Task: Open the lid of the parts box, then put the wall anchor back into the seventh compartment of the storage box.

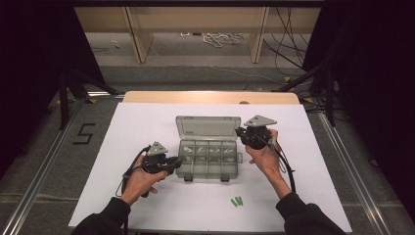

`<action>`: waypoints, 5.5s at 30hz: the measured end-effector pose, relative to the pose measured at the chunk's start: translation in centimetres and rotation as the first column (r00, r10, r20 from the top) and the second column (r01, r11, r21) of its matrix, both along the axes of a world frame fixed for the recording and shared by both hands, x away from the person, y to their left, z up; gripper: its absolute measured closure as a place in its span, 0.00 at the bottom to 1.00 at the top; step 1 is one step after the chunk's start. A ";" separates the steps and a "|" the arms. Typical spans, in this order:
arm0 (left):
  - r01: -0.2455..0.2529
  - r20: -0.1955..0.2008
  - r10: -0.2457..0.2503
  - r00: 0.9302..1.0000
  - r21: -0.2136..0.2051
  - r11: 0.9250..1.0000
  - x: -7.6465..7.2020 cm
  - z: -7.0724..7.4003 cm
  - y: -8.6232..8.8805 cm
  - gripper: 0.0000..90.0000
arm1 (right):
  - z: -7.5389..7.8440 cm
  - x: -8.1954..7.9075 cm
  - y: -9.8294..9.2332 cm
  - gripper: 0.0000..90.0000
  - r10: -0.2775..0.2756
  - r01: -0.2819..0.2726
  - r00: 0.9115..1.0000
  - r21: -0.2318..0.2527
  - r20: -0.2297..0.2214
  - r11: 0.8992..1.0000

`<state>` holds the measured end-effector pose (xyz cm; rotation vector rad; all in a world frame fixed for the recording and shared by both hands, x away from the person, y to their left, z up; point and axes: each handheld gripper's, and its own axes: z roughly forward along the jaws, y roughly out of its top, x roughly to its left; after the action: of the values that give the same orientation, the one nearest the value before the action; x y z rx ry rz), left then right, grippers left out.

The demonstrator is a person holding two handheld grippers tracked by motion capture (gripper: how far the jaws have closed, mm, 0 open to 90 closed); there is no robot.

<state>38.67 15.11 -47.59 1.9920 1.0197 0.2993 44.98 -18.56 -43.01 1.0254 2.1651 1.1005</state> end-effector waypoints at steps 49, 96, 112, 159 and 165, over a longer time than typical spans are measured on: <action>-0.012 -0.007 0.012 1.000 -0.023 1.000 0.0 -0.1 0.0 0.80 | 0.0 4.9 0.9 0.92 -0.125 0.133 0.978 0.034 -0.169 0.991; -0.018 -0.021 0.017 1.000 -0.037 0.999 0.1 -0.2 0.1 0.80 | 2.8 1.6 1.3 0.45 -0.023 0.021 0.994 -0.017 -0.105 1.000; -0.054 0.019 0.056 0.998 -0.074 0.996 -0.4 0.8 0.4 0.68 | 3.4 -4.4 1.5 0.37 0.086 -0.094 0.989 -0.062 -0.124 0.994; 0.049 0.257 -0.015 0.966 -0.127 0.991 -5.3 4.3 -0.1 0.27 | 0.8 -10.4 -1.3 0.27 0.114 -0.124 0.975 -0.044 -0.192 0.991; 0.041 0.269 -0.003 0.963 -0.137 0.990 -5.8 4.5 0.1 0.26 | 0.6 -10.8 -1.6 0.27 0.130 -0.144 0.973 -0.063 -0.189 0.988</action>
<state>32.85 15.22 -43.09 1.7768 0.8220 0.4592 34.20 -20.14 -42.41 0.9903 2.4378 1.0083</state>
